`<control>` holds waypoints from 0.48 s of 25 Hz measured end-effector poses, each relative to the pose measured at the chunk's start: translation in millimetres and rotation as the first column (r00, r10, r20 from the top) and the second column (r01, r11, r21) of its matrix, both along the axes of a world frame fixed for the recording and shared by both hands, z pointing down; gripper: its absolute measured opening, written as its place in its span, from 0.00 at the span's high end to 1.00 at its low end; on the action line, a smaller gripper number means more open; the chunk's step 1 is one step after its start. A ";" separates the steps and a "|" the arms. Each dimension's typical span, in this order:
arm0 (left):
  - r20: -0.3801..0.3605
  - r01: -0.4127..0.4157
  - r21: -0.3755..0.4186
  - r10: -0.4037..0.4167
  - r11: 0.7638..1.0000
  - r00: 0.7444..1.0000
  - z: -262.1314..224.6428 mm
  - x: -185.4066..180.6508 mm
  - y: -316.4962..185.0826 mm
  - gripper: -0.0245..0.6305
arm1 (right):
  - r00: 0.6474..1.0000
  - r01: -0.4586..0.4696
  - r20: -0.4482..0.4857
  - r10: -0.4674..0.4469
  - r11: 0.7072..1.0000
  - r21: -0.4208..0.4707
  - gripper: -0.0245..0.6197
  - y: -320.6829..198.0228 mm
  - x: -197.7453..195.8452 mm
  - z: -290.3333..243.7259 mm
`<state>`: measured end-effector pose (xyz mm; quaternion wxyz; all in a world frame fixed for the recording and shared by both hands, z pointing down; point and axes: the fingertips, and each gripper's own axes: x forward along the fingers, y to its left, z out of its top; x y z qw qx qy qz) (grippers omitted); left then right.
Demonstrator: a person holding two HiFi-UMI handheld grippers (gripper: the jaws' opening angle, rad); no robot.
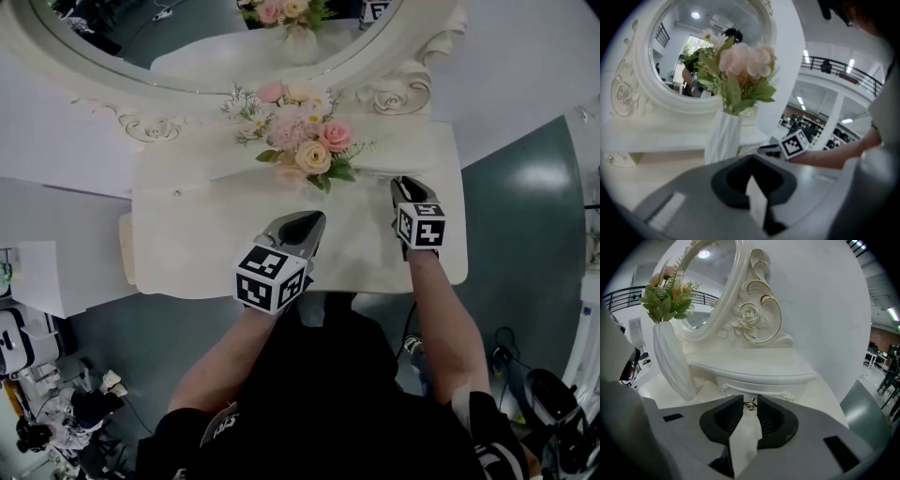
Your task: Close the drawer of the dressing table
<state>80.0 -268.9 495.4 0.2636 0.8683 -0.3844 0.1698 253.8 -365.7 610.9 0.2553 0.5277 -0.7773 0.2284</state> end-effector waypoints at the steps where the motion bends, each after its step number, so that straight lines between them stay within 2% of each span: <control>1: 0.001 0.001 0.000 -0.001 1.000 1.000 -0.2 -0.2 -0.2 0.95 | 1.000 -0.002 0.001 0.002 1.000 0.000 0.83 -1.8 -0.2 -0.2; 12: 0.008 0.019 0.000 -0.019 1.000 1.000 0.3 -9.8 -1.7 0.95 | 1.000 -0.025 0.016 0.024 1.000 0.017 0.83 -15.2 -2.1 2.0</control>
